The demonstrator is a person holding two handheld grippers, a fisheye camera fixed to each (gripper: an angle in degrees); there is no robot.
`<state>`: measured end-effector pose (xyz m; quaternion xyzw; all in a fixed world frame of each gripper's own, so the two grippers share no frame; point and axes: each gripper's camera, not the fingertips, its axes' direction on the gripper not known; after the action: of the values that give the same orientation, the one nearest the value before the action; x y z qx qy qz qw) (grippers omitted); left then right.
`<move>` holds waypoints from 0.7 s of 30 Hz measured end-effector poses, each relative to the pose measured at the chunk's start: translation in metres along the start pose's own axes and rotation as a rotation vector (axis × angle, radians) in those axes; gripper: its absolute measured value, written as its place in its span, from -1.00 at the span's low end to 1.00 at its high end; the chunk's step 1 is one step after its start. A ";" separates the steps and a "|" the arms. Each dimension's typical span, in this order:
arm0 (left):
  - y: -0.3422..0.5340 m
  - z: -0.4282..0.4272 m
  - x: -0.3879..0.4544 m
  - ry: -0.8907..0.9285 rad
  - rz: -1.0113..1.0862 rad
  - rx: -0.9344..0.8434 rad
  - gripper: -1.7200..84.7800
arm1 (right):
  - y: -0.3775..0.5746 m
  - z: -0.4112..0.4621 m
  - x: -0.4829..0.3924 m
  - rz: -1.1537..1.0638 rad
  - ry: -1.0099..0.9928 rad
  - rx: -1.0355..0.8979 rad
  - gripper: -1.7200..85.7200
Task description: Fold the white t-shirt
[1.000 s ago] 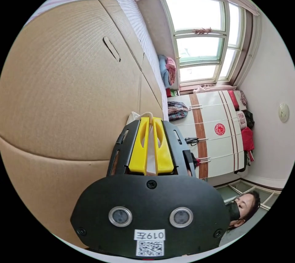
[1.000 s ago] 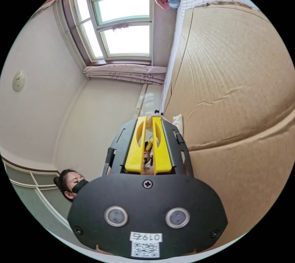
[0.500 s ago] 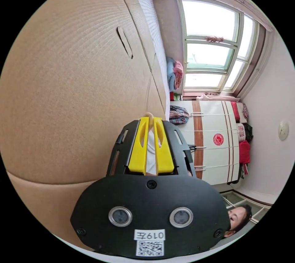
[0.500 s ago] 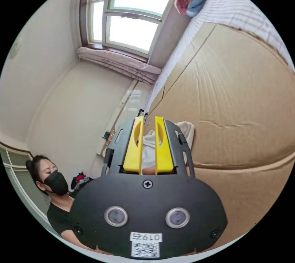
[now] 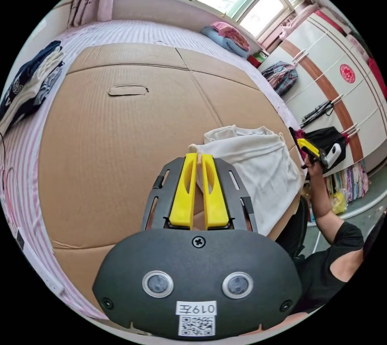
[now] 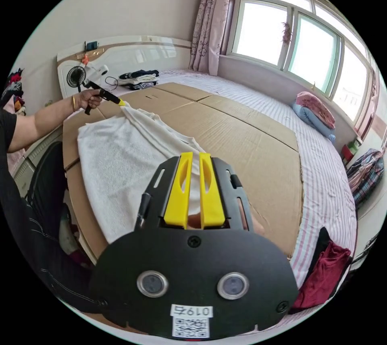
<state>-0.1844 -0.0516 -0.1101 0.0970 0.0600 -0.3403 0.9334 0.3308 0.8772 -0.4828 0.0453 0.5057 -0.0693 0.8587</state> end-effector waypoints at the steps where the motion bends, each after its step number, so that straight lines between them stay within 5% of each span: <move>1: -0.002 0.001 0.001 0.003 -0.001 0.009 -0.93 | -0.004 0.013 -0.016 -0.016 0.020 -0.011 -0.94; 15: -0.026 0.031 -0.062 0.373 -0.424 -0.108 -0.76 | -0.029 0.142 -0.094 -0.037 -0.128 -0.250 -0.84; 21: -0.011 0.008 -0.072 0.429 -0.518 0.030 -0.75 | -0.032 0.155 -0.117 -0.054 -0.097 -0.253 -0.86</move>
<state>-0.2461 -0.0167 -0.0908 0.1618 0.2729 -0.5390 0.7803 0.4033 0.8317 -0.3057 -0.0803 0.4692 -0.0300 0.8789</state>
